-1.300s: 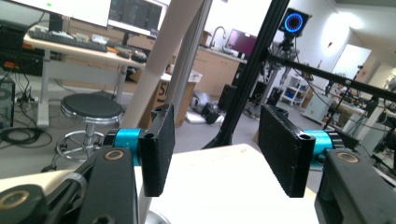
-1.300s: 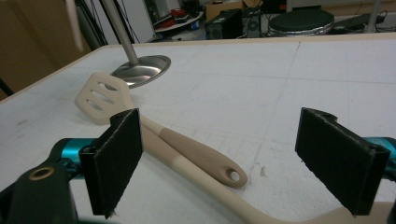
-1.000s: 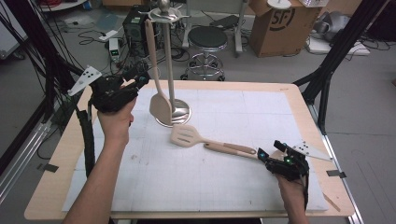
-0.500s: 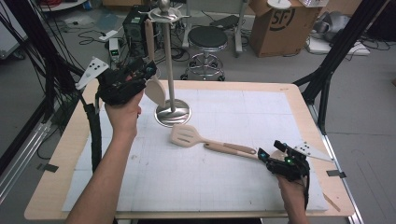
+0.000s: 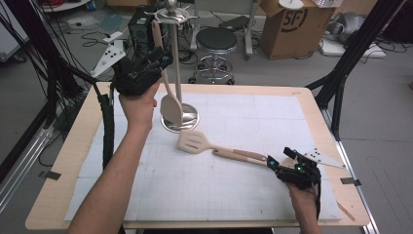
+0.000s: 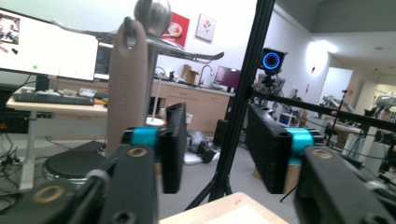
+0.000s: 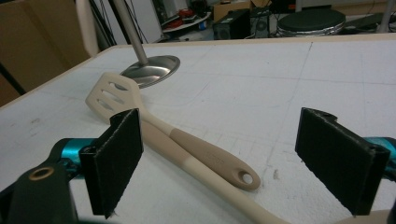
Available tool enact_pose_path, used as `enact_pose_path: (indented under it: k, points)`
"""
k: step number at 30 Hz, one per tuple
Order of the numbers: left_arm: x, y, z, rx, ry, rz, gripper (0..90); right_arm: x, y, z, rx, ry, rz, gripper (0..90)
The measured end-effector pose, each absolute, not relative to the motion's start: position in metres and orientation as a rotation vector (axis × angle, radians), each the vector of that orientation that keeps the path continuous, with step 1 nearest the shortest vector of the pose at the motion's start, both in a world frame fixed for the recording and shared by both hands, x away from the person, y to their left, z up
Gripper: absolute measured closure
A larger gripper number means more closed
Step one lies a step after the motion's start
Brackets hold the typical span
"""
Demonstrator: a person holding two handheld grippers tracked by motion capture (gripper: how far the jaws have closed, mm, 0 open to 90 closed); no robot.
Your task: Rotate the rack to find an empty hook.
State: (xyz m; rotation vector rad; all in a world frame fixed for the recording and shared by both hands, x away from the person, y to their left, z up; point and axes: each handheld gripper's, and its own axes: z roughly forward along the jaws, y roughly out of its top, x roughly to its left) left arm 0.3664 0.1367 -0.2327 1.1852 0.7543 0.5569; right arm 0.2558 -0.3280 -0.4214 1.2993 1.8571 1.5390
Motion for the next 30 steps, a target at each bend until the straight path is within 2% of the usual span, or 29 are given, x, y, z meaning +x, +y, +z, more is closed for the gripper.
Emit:
enact_pose_path:
  k: [5, 11, 19, 30]
  points:
    - [0.377, 0.132, -0.227, 1.192, 0.772, 0.585, 66.7, 0.256, -0.329, -0.422, 1.304, 1.860, 1.540, 14.2]
    - [0.389, 0.133, -0.215, 1.154, 0.779, 0.601, 78.4, 0.257, -0.332, -0.422, 1.314, 1.845, 1.535, 14.2]
    - [0.398, 0.131, -0.201, 1.100, 0.776, 0.616, 86.9, 0.257, -0.335, -0.422, 1.313, 1.834, 1.534, 14.2]
    - [0.405, 0.123, -0.201, 1.141, 0.786, 0.710, 89.6, 0.257, -0.336, -0.422, 1.321, 1.836, 1.527, 14.2]
